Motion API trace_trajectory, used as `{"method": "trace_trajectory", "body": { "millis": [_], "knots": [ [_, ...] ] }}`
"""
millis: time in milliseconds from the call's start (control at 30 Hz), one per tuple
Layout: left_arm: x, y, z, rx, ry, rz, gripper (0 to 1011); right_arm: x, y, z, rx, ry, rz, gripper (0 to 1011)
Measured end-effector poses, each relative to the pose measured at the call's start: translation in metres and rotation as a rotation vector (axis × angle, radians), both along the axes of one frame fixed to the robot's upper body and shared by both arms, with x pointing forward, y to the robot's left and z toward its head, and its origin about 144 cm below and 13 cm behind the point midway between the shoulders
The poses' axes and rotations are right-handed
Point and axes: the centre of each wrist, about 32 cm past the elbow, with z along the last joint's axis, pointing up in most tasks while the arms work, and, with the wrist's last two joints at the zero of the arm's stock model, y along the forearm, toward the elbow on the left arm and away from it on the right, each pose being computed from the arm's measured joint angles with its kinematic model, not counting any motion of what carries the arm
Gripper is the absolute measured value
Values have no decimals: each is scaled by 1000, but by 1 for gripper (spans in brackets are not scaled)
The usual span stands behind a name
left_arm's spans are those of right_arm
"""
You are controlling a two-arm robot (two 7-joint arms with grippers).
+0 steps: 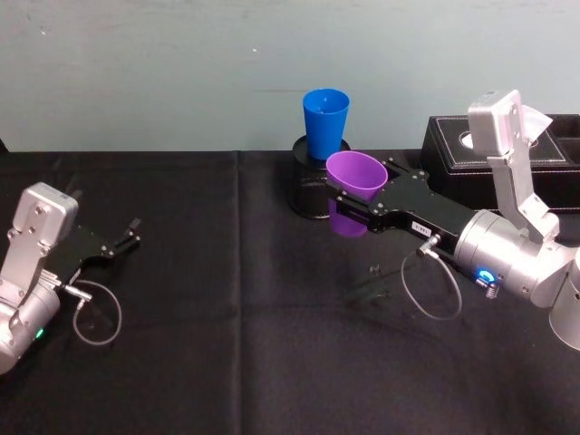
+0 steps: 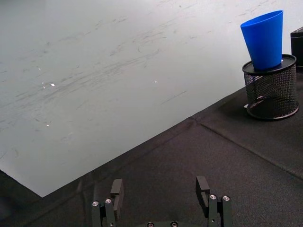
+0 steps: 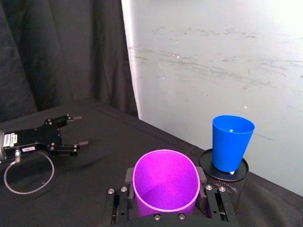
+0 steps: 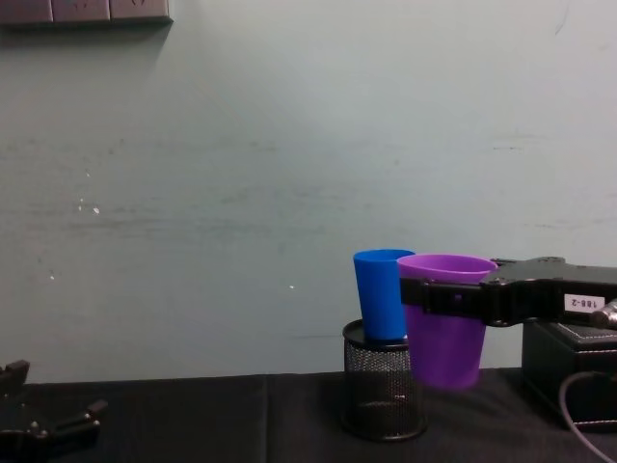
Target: Pick up one cup with a gripper and tap it against the other cup.
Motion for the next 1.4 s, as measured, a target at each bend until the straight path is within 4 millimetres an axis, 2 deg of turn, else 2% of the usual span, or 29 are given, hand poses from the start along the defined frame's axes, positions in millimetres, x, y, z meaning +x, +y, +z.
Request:
{"method": "trace_trajectory", "body": {
  "millis": [1400],
  "knots": [
    [0,0,0,0,0,0,1000,0,0,0,0,0,0,731]
  ]
}}
